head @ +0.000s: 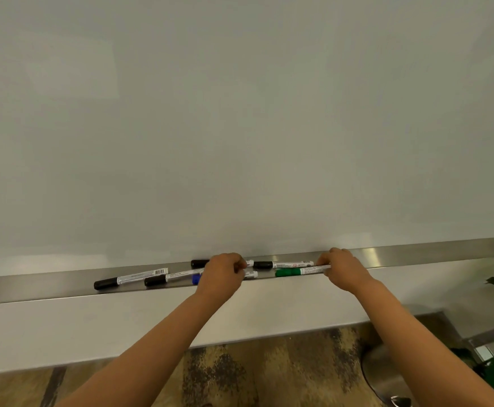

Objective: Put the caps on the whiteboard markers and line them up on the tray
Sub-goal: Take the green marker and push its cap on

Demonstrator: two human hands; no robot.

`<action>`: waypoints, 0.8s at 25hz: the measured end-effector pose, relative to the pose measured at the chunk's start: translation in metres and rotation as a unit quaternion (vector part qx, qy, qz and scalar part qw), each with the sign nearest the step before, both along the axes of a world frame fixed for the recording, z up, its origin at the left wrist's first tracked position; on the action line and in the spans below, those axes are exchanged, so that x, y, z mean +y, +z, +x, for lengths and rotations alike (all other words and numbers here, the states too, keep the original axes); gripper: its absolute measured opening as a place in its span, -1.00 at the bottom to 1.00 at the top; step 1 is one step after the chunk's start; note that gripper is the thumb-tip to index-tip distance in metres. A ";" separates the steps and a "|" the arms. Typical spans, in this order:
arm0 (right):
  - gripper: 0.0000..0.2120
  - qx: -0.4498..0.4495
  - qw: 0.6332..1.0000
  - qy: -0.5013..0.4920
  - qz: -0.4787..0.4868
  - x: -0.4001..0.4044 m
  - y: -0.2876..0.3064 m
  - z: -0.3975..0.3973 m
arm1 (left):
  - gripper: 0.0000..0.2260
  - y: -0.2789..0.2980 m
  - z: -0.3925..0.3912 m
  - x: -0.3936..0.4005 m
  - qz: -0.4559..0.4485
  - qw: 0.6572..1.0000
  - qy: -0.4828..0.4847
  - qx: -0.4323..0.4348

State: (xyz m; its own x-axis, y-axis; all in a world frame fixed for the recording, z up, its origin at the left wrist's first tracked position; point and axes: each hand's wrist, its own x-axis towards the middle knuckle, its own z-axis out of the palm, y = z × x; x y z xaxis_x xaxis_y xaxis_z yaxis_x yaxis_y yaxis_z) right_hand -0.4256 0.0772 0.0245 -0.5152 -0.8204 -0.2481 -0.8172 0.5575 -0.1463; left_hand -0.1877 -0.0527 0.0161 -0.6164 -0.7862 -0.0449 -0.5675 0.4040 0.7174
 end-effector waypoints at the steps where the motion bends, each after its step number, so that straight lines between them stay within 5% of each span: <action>1: -0.73 -0.008 1.000 -0.005 -0.021 0.003 0.002 -0.002 | -0.84 0.000 -0.007 0.003 -0.003 1.000 -0.013 -0.007; 10: -0.86 -0.105 0.949 -0.153 -0.254 0.037 0.017 -0.033 | -0.78 -0.008 -0.062 0.032 -0.112 0.975 -0.143 -0.126; 16: -0.83 -0.176 0.912 -0.225 -0.295 0.056 0.003 -0.041 | -0.80 -0.018 -0.096 0.051 -0.188 0.950 -0.168 -0.184; 20: -0.86 -0.194 0.908 -0.220 -0.298 0.062 0.000 -0.048 | -0.82 -0.018 -0.117 0.057 -0.163 0.959 -0.162 -0.166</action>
